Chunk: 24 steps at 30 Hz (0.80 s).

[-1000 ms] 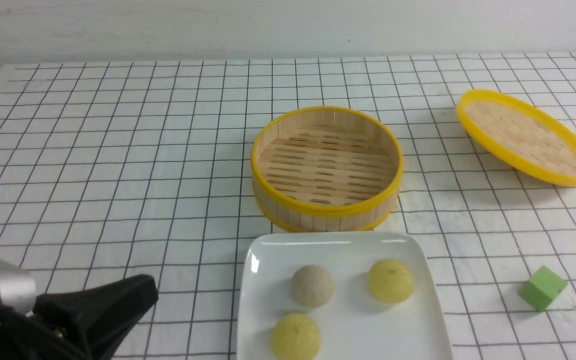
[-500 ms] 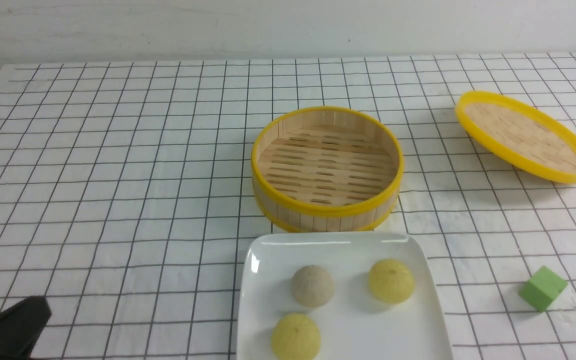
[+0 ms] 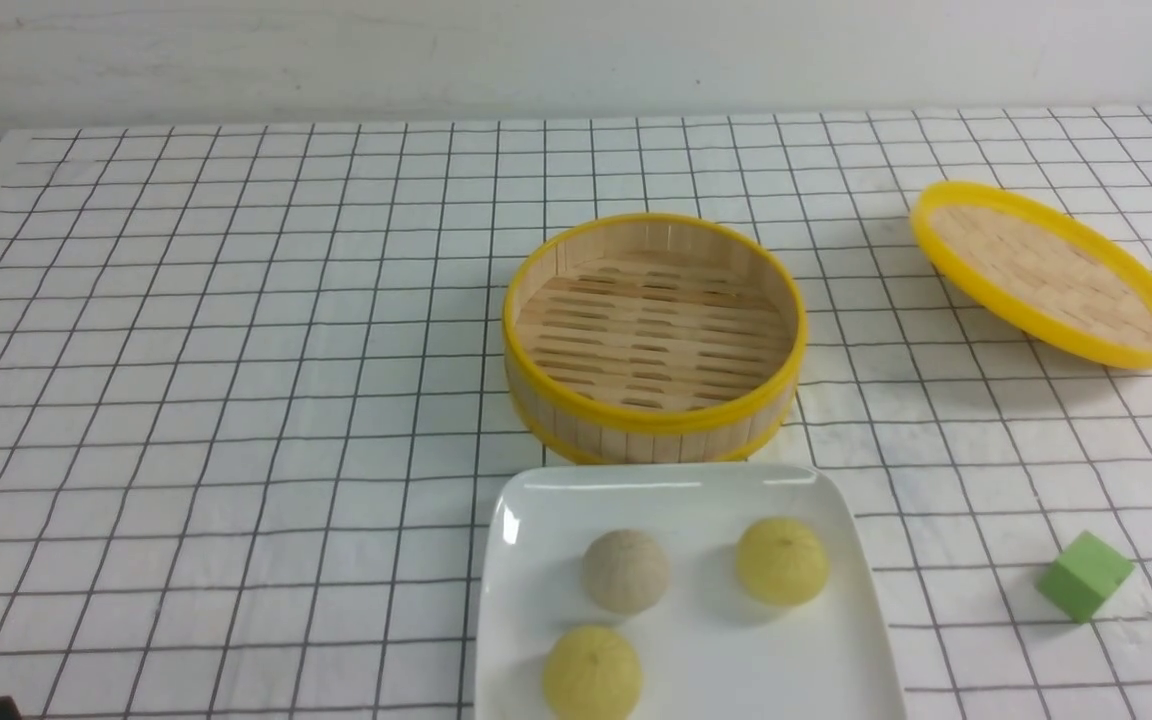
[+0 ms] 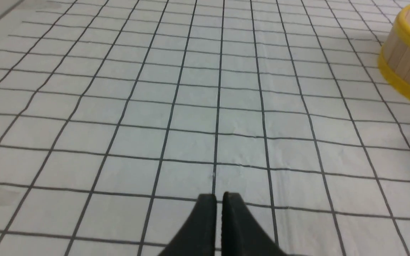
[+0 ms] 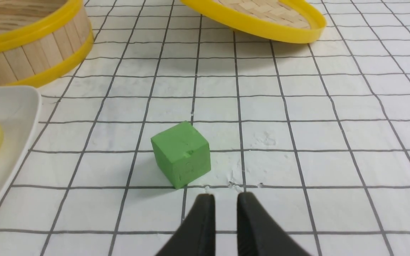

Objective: Put the steamed buns into the plate on the white-black tablecloth.

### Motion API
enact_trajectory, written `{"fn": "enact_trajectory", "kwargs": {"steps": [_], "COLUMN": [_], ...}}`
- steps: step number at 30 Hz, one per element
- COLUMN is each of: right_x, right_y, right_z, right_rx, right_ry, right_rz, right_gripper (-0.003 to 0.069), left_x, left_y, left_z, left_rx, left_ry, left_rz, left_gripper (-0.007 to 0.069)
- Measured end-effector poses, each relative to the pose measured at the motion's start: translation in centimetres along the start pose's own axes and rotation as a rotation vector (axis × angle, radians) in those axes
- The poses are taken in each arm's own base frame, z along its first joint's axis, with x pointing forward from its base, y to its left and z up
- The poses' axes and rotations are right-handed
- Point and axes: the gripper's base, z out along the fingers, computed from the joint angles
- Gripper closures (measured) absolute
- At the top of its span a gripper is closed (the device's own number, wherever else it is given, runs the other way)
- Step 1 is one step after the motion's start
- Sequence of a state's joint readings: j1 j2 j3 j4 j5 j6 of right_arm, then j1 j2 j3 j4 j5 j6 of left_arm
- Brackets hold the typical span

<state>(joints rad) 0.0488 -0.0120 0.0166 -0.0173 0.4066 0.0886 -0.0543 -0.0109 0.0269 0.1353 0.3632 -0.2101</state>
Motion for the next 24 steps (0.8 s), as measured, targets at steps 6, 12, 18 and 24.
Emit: {"fn": "enact_trajectory", "kwargs": {"steps": [6, 12, 18, 24], "right_x": [0.00, 0.00, 0.00, 0.00], "right_y": [0.00, 0.00, 0.00, 0.00], "right_z": [0.00, 0.00, 0.00, 0.00], "right_rx": [0.000, 0.000, 0.000, 0.000], "right_ry": [0.000, 0.000, 0.000, 0.000], "right_rz": [0.003, 0.003, 0.003, 0.003], "right_gripper": [0.0531, 0.0523, 0.0520, 0.0518], "left_x": [0.02, 0.03, 0.02, 0.01], "left_y": [0.02, 0.03, 0.10, 0.19], "left_z": [-0.01, -0.01, -0.01, -0.01], "left_rx": [-0.002, -0.004, -0.011, -0.021], "left_ry": [0.004, 0.005, 0.004, 0.004], "left_rz": [0.002, 0.005, 0.023, 0.050], "left_gripper": [0.0570, 0.0570, 0.0570, 0.0563]}}
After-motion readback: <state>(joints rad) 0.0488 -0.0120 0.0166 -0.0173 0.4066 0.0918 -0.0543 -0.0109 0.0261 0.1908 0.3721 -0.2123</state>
